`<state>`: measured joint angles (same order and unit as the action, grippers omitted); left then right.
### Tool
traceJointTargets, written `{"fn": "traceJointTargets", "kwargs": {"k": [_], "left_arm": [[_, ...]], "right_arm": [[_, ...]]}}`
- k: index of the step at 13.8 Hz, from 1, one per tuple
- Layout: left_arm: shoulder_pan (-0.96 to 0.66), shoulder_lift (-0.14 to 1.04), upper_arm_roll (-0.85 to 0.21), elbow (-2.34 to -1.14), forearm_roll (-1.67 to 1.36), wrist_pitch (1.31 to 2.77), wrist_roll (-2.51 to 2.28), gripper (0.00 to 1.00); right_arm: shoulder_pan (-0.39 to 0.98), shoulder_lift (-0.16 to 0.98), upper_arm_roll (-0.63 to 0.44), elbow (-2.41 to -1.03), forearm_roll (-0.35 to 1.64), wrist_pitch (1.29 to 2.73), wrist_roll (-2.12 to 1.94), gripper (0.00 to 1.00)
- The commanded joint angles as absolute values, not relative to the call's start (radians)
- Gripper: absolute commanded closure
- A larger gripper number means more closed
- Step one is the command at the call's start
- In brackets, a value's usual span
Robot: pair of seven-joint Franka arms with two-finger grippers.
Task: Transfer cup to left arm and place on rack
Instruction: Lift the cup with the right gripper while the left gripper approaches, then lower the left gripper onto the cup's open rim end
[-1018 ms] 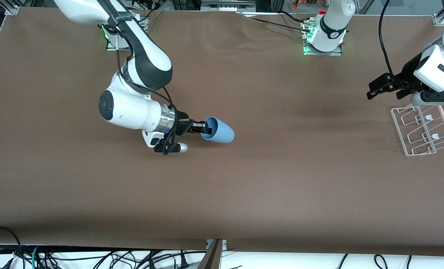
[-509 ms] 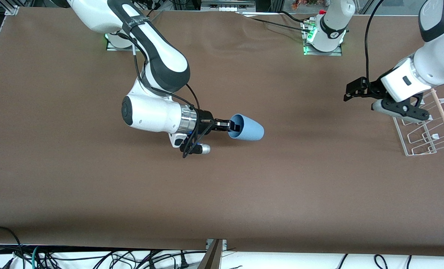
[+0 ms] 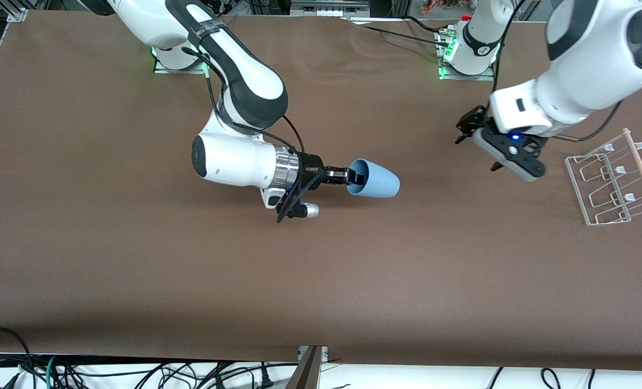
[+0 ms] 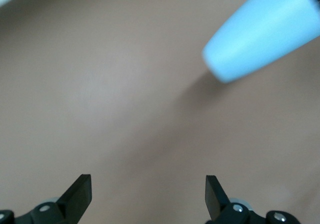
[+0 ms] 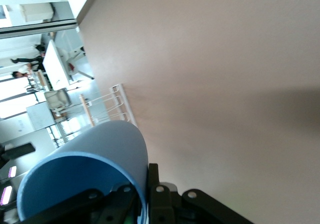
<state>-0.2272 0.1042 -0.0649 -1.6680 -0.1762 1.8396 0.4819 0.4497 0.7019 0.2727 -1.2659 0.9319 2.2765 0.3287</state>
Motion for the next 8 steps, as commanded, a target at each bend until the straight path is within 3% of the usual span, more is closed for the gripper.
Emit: {"fn": "traceJointTargets", "kwargs": {"k": [1,8], "left_arm": [[-0.244,0.143,-0.058,-1.669,-0.178,1.988,0.751,0.0],[-0.249,0.163,-0.172,-1.667,-0.109,2.066,0.874,0.0]], "right_arm": [[0.449,0.718,0.282,-1.223,0.976,2.283,0.337,1.0],[0.443,0.716,0.284,-1.221,1.026,2.279,0.331,1.0]]}}
